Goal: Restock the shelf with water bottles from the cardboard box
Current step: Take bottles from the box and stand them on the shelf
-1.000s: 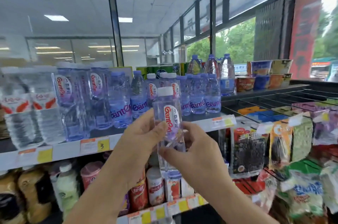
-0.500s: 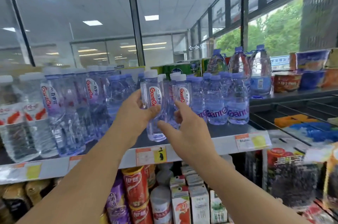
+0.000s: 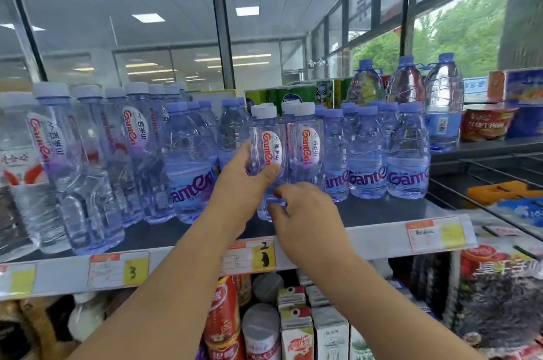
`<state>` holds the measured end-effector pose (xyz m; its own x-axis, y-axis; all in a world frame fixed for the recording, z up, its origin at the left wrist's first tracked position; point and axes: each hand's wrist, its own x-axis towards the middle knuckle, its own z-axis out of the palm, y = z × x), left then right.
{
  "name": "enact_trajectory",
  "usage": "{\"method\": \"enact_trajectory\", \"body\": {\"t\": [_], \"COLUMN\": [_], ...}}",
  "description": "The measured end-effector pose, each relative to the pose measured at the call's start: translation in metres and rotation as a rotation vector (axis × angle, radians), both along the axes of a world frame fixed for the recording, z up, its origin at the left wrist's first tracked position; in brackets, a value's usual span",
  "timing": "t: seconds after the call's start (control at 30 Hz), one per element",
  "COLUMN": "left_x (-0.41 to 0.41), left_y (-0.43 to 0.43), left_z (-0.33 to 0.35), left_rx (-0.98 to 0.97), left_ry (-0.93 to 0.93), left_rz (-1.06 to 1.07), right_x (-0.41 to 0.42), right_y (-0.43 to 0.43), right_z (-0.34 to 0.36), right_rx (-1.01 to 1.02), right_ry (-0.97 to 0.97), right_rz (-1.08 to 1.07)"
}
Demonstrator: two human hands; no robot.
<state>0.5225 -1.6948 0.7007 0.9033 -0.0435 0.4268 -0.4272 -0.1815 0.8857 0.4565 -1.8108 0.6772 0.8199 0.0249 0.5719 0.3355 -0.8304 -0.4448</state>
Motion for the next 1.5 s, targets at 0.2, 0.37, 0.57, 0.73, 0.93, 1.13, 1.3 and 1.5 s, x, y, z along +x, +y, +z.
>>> {"method": "enact_trajectory", "body": {"t": [0.2, 0.37, 0.57, 0.73, 0.93, 1.13, 1.3, 1.5], "left_x": [0.01, 0.011, -0.024, -0.089, -0.147, -0.186, -0.212, -0.25], "left_y": [-0.005, -0.003, 0.005, 0.031, 0.068, 0.087, 0.089, 0.091], "left_z": [-0.005, -0.005, 0.001, -0.01, -0.082, -0.199, -0.289, -0.411], "left_rx": [-0.015, -0.018, 0.017, 0.016, -0.14, -0.088, -0.093, 0.001], "left_ry": [-0.028, -0.028, 0.041, 0.012, 0.169, 0.404, 0.65, 0.817], "left_rz": [-0.029, -0.036, 0.018, -0.03, -0.2, -0.17, -0.096, -0.013], "right_x": [0.003, 0.002, -0.009, -0.047, -0.113, -0.164, -0.191, -0.215], "right_y": [0.0, 0.002, 0.006, 0.022, 0.052, 0.073, 0.072, 0.067], "right_z": [-0.001, -0.003, -0.004, -0.018, -0.079, -0.178, -0.26, -0.385], "right_rx": [-0.016, -0.012, 0.023, 0.07, 0.113, 0.157, 0.197, 0.221], "right_ry": [-0.03, -0.042, -0.053, -0.158, -0.109, 0.179, 0.411, 0.551], "right_rz": [-0.021, -0.039, -0.051, -0.061, -0.064, -0.079, -0.09, -0.117]}}
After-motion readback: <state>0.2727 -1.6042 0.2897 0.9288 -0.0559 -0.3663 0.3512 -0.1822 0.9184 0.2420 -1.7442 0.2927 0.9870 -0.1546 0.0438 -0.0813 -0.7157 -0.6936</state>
